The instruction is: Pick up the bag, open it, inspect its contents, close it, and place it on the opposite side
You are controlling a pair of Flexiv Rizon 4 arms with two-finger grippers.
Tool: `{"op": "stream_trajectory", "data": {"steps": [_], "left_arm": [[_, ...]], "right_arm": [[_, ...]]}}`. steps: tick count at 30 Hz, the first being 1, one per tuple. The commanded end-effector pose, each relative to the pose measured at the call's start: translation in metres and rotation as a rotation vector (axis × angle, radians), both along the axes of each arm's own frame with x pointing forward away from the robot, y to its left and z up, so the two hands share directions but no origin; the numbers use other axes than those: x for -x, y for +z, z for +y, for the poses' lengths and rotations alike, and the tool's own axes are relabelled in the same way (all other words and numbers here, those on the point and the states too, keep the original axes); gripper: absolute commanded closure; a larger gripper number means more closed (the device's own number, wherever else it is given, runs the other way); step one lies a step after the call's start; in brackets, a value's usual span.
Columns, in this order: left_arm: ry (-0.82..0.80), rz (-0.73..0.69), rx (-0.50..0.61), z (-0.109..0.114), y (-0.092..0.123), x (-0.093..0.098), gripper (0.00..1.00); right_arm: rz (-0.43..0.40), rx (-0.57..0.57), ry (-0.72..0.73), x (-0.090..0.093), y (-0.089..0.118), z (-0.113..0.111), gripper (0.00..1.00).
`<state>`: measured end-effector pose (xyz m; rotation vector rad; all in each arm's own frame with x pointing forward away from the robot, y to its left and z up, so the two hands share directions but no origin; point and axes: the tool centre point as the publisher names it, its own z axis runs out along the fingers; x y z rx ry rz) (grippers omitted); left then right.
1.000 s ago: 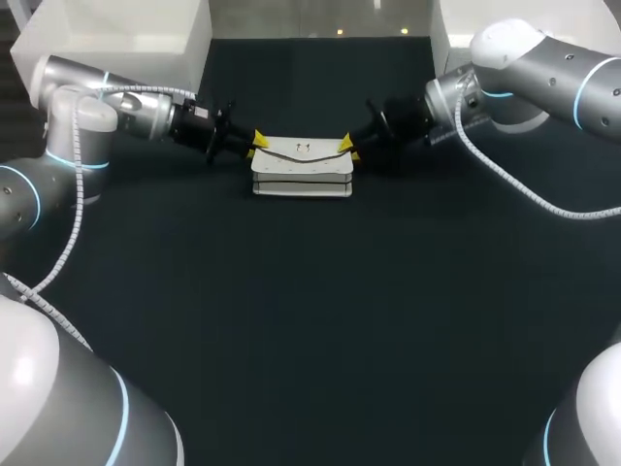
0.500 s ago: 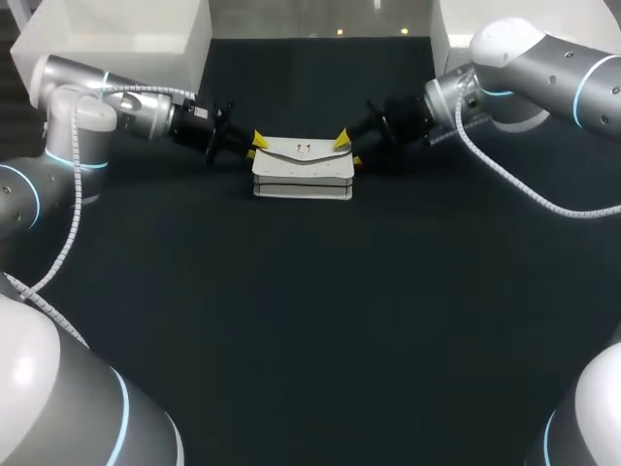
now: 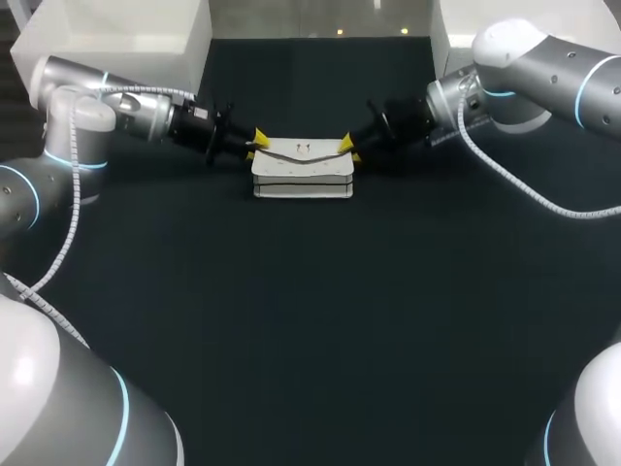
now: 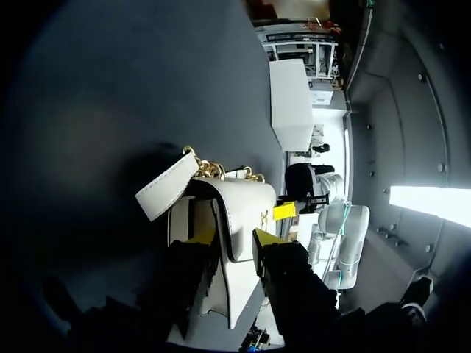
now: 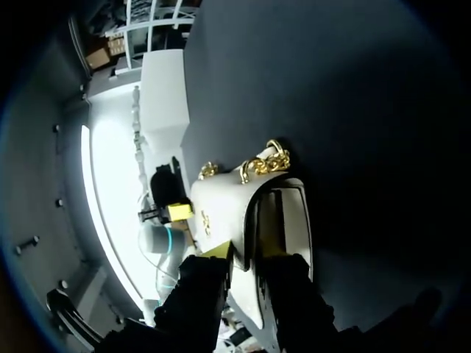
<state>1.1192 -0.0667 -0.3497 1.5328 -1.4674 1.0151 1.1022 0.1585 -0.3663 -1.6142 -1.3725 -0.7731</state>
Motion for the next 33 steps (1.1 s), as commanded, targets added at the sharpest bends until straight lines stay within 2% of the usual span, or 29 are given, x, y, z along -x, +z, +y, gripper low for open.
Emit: {"op": "stream_trajectory", "data": {"steps": [1, 8, 9, 14, 16, 18, 24, 33], "left_arm": [[0.006, -0.008, -0.001, 0.004, 0.007, 0.007, 0.00], [0.013, -0.034, -0.029, 0.012, 0.022, 0.021, 0.00], [0.012, -0.037, -0.031, 0.014, 0.024, 0.023, 0.00], [0.016, -0.058, -0.050, 0.022, 0.034, 0.031, 0.00], [0.022, -0.063, -0.066, 0.025, 0.036, 0.034, 0.00], [0.025, -0.065, -0.076, 0.027, 0.037, 0.036, 0.00], [0.033, -0.071, -0.085, 0.035, 0.039, 0.040, 0.00], [0.049, -0.079, -0.101, 0.048, 0.042, 0.045, 0.00]], "right_arm": [[-0.006, 0.010, -0.004, 0.002, 0.005, -0.003, 0.00], [-0.019, 0.028, -0.014, 0.016, 0.010, -0.012, 0.00], [-0.021, 0.028, -0.016, 0.019, 0.011, -0.013, 0.02], [-0.040, 0.024, -0.014, 0.033, 0.015, -0.014, 0.25], [-0.048, 0.024, -0.008, 0.039, 0.016, -0.013, 0.42], [-0.054, 0.023, -0.002, 0.043, 0.017, -0.012, 0.51], [-0.052, 0.022, 0.018, 0.048, 0.014, -0.007, 0.55], [-0.019, 0.017, 0.023, 0.042, 0.001, -0.003, 0.61]]}}
